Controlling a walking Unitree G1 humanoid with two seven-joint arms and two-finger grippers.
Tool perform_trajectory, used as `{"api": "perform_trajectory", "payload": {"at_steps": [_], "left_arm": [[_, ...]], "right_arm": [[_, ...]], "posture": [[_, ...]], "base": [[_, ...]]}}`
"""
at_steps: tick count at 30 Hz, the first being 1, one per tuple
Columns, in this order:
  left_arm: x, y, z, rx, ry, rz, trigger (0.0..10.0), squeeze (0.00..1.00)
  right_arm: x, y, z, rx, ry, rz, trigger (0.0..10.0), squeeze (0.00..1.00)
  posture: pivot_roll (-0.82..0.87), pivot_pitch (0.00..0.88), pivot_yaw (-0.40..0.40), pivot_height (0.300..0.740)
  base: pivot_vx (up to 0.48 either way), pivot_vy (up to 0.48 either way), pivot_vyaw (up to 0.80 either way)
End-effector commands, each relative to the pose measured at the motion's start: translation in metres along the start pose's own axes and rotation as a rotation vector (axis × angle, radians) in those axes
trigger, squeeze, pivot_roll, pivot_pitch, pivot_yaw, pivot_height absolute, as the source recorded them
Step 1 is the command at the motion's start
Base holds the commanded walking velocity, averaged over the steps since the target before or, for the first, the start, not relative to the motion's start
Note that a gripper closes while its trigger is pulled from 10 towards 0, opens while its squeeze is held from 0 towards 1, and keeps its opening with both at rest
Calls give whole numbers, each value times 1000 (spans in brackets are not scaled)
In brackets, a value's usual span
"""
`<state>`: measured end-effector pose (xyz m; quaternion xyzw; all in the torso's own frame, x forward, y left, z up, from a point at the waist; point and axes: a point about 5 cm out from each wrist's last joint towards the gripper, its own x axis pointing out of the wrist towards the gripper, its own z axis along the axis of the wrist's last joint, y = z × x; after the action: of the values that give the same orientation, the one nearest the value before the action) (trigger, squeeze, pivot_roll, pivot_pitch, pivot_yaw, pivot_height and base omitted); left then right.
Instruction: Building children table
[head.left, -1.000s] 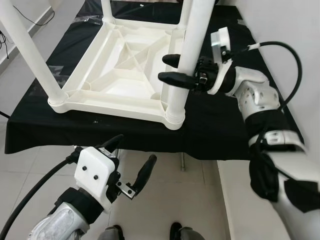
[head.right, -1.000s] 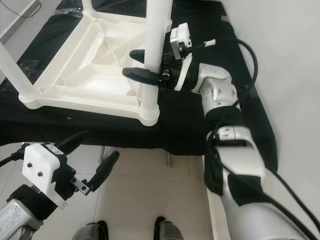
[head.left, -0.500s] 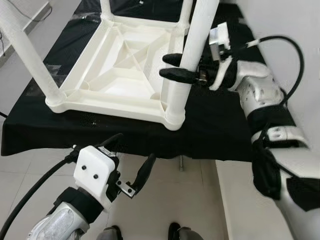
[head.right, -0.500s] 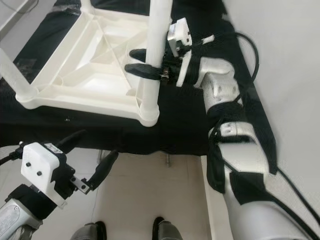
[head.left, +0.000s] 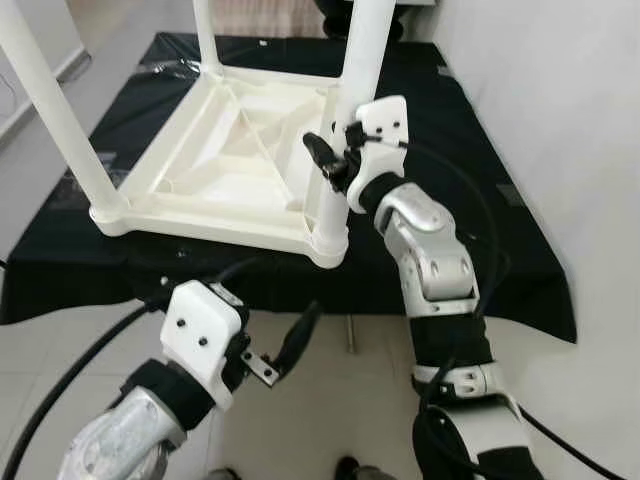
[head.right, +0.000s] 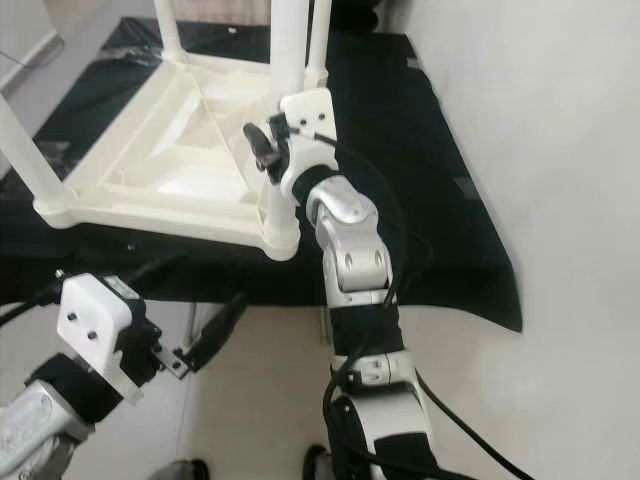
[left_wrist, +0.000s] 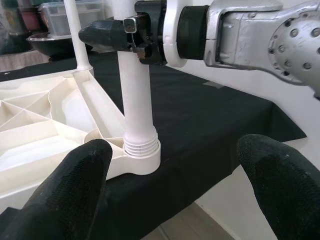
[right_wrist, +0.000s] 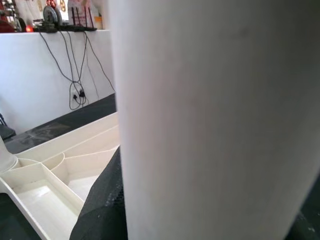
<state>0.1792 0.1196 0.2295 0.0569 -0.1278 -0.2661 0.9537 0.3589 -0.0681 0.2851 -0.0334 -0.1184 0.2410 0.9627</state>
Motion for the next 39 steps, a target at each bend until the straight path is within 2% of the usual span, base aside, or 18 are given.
{"api": "perform_trajectory", "payload": {"at_steps": [1, 2, 3, 4, 7, 8, 9, 10, 11, 12, 13, 16, 19, 25, 27, 28, 31, 39], "left_arm": [[1, -2, -2, -6, 5, -6, 10000, 0], [1, -2, -2, -6, 4, -7, 10000, 0], [1, -2, -2, -6, 4, -7, 10000, 0], [1, -2, -2, -5, 4, -6, 10000, 0], [2, 0, -2, -3, 0, -6, 10000, 0], [2, 0, -2, -3, 0, -6, 10000, 0], [3, 0, -2, -2, -1, -5, 10000, 0], [3, 0, -2, -2, -1, -5, 10000, 0], [2, -1, -2, -4, -2, -5, 10000, 0], [2, -1, -2, -5, -2, -6, 10000, 0], [1, -2, -2, -4, 0, -7, 10000, 0], [-2, -2, -1, -2, 7, -6, 10000, 0], [-7, -1, -1, 3, 19, 9, 10000, 0], [-11, -3, 0, 2, 28, 15, 10000, 0], [-13, -3, 0, 1, 34, 15, 10000, 0], [-13, -4, 0, 1, 36, 15, 10000, 0], [-15, -4, 1, 0, 39, 13, 10000, 0], [-16, -6, 2, -6, 43, 11, 10000, 0]], "right_arm": [[-3, -1, -22, 25, 100, 3, 10000, 0], [-3, 0, -16, 35, 68, 52, 10000, 808], [-3, 0, -16, 35, 68, 52, 10000, 808], [-3, -1, -12, 52, 41, 101, 10000, 1000], [-4, -5, -2, 62, -23, 342, 10000, 1000], [-4, -5, -2, 62, -23, 342, 10000, 1000], [-10, -7, 5, -1, -81, 591, 10000, 1000], [-10, -7, 5, -1, -81, 591, 10000, 1000], [-14, -8, 6, -41, -83, 720, 10000, 592], [-17, -9, 6, -66, -80, 801, 10000, 592], [-17, -11, 6, -83, -65, 853, 10000, 0], [-14, -18, 10, -112, -50, 926, 10000, 0], [-5, -26, 20, -75, -36, 972, 10000, 0], [-1, -32, 29, -34, -57, 1057, 10000, 0], [0, -35, 32, -8, -59, 1115, 2588, 0], [-1, -35, 31, -3, -46, 1149, 0, 0], [-1, -36, 31, 4, -21, 1182, 0, 0], [1, -40, 32, -20, -17, 1156, 0, 0]], "posture": [[128, 213, -83, 740], [128, 213, -83, 740], [128, 213, -83, 740], [127, 212, -82, 740], [133, 216, -83, 740], [133, 216, -83, 740], [138, 222, -80, 740], [138, 222, -80, 740], [145, 226, -79, 740], [145, 226, -79, 740], [154, 233, -78, 740], [164, 238, -79, 740], [183, 252, -81, 740], [200, 267, -80, 740], [203, 273, -79, 740], [203, 275, -80, 740], [205, 280, -78, 740], [204, 288, -76, 740]], "base": [[0, 0, 0], [0, 0, 0], [0, 0, 0], [0, 0, 0], [0, 0, 0], [0, 0, 0], [0, 0, 0], [0, 0, 0], [0, 0, 0], [0, 0, 0], [0, 0, 0], [0, 0, 0], [0, 0, 0], [0, 0, 0], [0, 0, 0], [0, 0, 0], [0, 0, 0], [0, 0, 0]]}}
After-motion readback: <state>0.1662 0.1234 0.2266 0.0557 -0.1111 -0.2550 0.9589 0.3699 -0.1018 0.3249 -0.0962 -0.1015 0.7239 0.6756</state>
